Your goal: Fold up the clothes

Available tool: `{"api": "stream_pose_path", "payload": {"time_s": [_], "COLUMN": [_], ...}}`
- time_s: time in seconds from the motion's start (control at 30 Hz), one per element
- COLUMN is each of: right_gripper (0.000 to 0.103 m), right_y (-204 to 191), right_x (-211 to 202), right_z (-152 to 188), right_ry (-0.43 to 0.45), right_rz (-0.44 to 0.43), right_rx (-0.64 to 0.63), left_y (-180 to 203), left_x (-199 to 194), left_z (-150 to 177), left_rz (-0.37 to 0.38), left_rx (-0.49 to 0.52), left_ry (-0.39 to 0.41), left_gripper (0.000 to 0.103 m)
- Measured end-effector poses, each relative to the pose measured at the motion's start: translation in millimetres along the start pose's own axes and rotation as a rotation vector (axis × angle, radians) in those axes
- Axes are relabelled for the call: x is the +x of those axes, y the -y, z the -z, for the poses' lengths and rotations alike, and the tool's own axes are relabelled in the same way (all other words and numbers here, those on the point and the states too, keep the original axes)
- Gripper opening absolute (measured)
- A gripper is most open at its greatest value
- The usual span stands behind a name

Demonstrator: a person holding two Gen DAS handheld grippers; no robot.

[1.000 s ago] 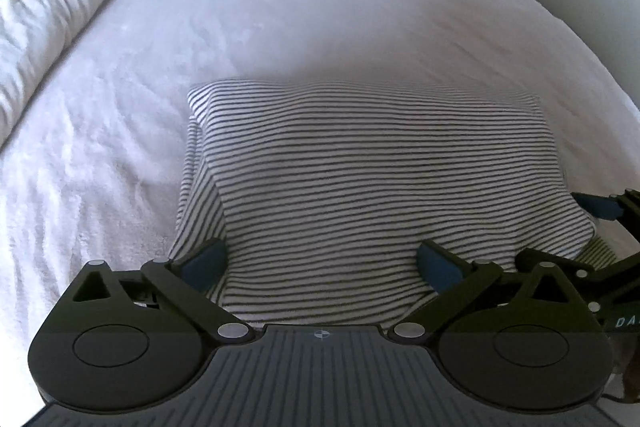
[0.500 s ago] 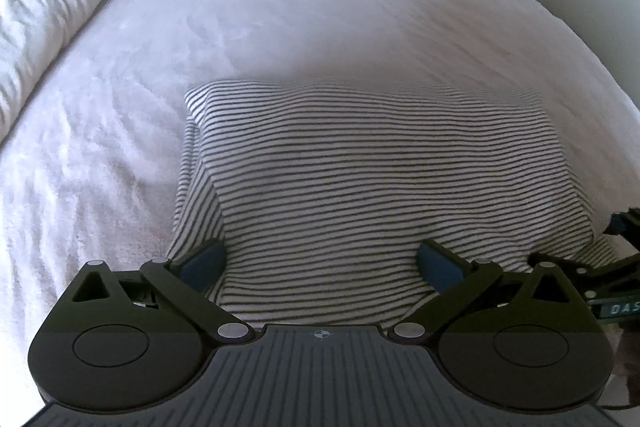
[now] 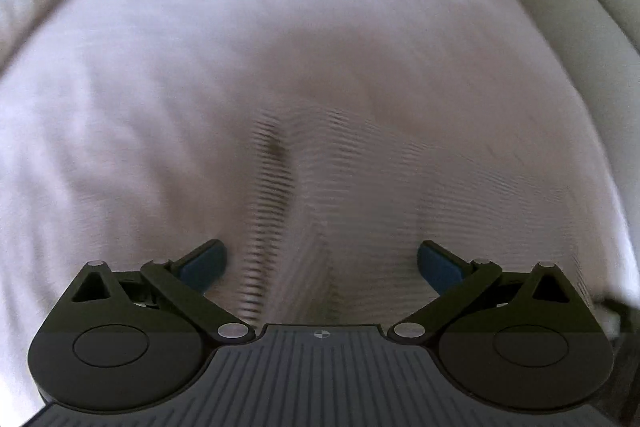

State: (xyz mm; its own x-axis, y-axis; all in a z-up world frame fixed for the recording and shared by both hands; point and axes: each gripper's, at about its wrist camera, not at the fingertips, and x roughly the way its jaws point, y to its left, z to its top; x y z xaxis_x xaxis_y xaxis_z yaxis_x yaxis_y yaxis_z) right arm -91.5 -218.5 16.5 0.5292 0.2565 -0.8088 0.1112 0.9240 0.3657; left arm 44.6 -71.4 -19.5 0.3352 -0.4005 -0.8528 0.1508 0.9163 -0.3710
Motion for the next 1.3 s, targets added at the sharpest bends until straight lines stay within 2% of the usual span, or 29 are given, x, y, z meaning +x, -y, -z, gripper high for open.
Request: {"api": "stream_pose_path", "payload": {"time_s": [0.1, 0.23, 0.3, 0.4, 0.43, 0.47, 0.5, 0.57, 0.6, 0.63, 0.7, 0.77, 0.8, 0.83, 0.87, 0.93, 0.97, 1.03, 1.1, 1.3], "right_gripper": [0.103, 0.103, 0.103, 0.103, 0.103, 0.103, 0.103, 0.103, 0.100, 0.094, 0.095, 0.092, 0.079, 0.075, 0.075, 0.075, 0.075, 0.086, 0.089, 0.089], "right_y": [18, 52, 60, 39, 35, 32, 28, 22, 23, 27, 34, 24, 18, 11, 3, 3, 3, 19, 20, -8], "right_x": [-7, 32, 55, 53, 49, 45, 41, 32, 37, 43, 55, 51, 48, 43, 37, 41, 44, 65, 71, 79], "right_z": [-29, -50, -48, -48, -47, -45, -44, -41, -40, -39, -36, -37, -37, -38, -38, -41, -42, -46, -53, -77], "right_ry": [0.037, -0.040, -0.071, -0.083, -0.074, -0.063, -0.051, -0.028, -0.047, -0.064, -0.095, -0.080, -0.071, -0.063, -0.055, -0.060, -0.064, -0.100, -0.083, -0.121], "right_rz": [0.003, -0.079, -0.069, -0.136, -0.121, -0.098, -0.075, -0.030, -0.007, 0.000, 0.010, -0.001, -0.007, -0.027, -0.050, 0.000, 0.029, 0.044, 0.004, -0.070], "right_rx": [0.087, 0.289, 0.383, 0.291, 0.258, 0.226, 0.193, 0.128, 0.133, 0.155, 0.202, 0.199, 0.196, 0.172, 0.145, 0.122, 0.112, 0.199, 0.261, 0.218], "left_y": [-1, -3, 3, 4, -1, -8, -19, -35, -42, -44, -42, -36, -31, -27, -24, -21, -23, -33, -41, -26], "left_x": [9, 10, -1, -22, -29, -32, -29, -14, -5, 0, 6, 10, 9, 6, 2, -3, -1, 12, 22, 11], "left_z": [0, -9, -11, -13, -13, -13, -14, -17, -18, -19, -22, -27, -28, -28, -28, -29, -29, -27, -27, -18], "left_rz": [0.019, 0.036, 0.132, 0.248, 0.272, 0.272, 0.223, 0.076, 0.059, 0.085, 0.134, 0.148, 0.167, 0.206, 0.241, 0.273, 0.260, 0.207, 0.193, 0.273], "left_rx": [0.050, 0.009, 0.016, 0.064, 0.076, 0.072, 0.054, 0.038, 0.034, 0.032, 0.056, 0.072, 0.080, 0.092, 0.105, 0.125, 0.131, 0.092, 0.038, 0.036], "left_ry": [-0.039, -0.047, -0.044, -0.021, -0.009, -0.002, -0.007, -0.042, -0.067, -0.084, -0.089, -0.091, -0.088, -0.079, -0.065, -0.048, -0.055, -0.094, -0.117, -0.092], "left_gripper": [0.103, 0.103, 0.103, 0.103, 0.103, 0.103, 0.103, 0.103, 0.103, 0.103, 0.103, 0.103, 0.103, 0.103, 0.103, 0.103, 0.103, 0.103, 0.103, 0.103]}}
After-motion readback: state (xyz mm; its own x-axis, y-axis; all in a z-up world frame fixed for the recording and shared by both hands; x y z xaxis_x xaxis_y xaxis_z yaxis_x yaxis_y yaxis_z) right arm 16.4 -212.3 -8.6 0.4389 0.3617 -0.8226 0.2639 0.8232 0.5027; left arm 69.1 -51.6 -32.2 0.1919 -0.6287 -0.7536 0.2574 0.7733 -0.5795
